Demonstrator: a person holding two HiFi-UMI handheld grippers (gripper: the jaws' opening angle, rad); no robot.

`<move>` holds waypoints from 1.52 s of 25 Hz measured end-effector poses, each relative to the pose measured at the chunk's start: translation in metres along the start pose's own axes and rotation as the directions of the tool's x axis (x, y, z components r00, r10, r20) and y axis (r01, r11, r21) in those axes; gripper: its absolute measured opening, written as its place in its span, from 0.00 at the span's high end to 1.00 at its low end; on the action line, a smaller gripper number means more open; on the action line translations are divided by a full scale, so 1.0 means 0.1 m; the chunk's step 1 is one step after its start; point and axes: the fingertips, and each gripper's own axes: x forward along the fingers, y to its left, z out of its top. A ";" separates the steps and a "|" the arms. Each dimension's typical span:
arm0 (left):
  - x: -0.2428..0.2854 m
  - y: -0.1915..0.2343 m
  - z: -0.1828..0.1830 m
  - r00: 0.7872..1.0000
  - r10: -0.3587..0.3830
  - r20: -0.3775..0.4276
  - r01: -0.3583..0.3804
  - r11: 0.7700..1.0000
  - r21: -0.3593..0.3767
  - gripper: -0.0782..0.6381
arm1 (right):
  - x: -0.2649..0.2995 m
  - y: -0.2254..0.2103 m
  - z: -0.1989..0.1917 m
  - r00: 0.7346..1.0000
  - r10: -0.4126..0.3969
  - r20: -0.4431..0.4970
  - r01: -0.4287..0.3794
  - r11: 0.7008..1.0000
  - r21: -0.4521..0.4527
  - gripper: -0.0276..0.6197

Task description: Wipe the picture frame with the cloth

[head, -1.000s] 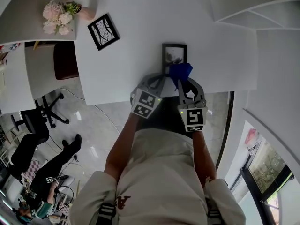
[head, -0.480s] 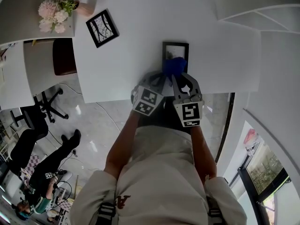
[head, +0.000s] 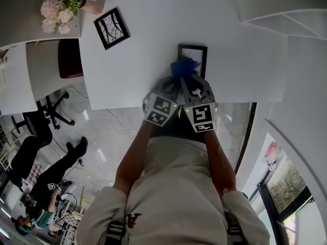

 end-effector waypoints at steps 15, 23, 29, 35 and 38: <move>0.00 0.01 -0.01 0.999 0.032 0.004 -0.032 0.999 -0.037 0.89 | 0.19 -0.13 -0.27 0.996 -0.023 -0.090 0.019 0.999 -0.044 0.91; 0.01 0.03 -0.01 0.999 0.051 0.000 -0.051 0.997 -0.050 0.89 | 0.07 -0.30 -0.37 0.992 -0.061 -0.106 0.055 0.997 -0.055 0.91; 0.00 0.03 -0.01 0.998 0.059 -0.001 -0.059 0.997 -0.053 0.89 | -0.08 -0.46 -0.43 0.988 -0.111 -0.112 0.105 0.993 -0.054 0.91; 0.00 0.03 -0.01 0.998 0.062 -0.004 -0.062 0.996 -0.057 0.89 | -0.20 -0.59 -0.44 0.984 -0.143 -0.106 0.138 0.989 -0.049 0.91; 0.00 0.04 -0.02 0.998 0.060 -0.006 -0.060 0.996 -0.062 0.89 | -0.26 -0.67 -0.48 0.979 -0.169 -0.111 0.165 0.985 -0.042 0.91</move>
